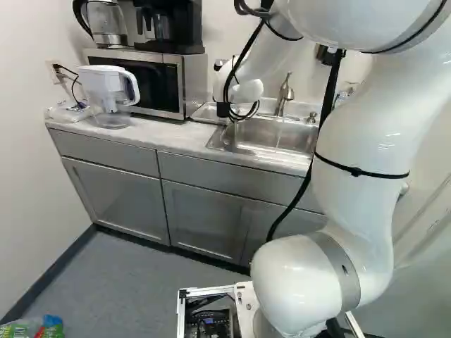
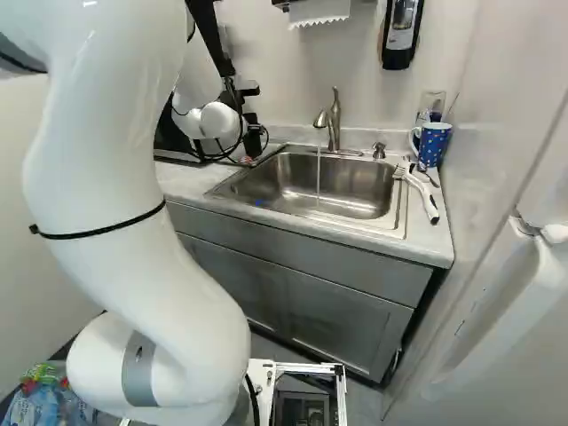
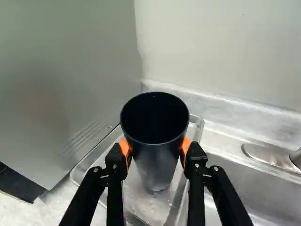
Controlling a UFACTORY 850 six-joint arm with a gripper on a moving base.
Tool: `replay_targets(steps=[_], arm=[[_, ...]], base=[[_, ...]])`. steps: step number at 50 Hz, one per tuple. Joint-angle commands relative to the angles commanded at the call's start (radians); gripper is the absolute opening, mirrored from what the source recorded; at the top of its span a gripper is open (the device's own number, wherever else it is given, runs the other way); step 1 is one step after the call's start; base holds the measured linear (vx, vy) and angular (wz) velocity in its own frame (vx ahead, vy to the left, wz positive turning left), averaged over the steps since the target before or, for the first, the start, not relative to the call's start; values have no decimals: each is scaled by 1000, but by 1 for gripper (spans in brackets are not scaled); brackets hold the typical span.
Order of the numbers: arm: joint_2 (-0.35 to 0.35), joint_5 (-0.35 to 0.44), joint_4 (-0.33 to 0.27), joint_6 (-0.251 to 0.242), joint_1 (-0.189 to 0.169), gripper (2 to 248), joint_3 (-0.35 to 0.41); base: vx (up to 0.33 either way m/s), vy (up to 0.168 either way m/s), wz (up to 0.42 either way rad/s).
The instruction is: Rinse the cup and place it in the tray
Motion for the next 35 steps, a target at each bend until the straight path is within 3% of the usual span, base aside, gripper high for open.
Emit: replay_targets(steps=[3,4,8,9,14,15,19,20,35], arm=[[0,0,0,0,0,122,0],[0,0,0,0,0,146,0],[0,0,0,0,0,146,0],[0,0,0,0,0,179,0],[0,0,0,0,0,179,0],[0,0,0,0,0,215,0],[0,0,0,0,0,215,0],[0,0,0,0,0,246,0],[3,0,0,0,0,247,-1]], base=[[0,0,0],[0,0,0],[0,0,0],[0,0,0],[0,0,0],[0,0,0],[0,0,0],[0,0,0],[0,0,0]])
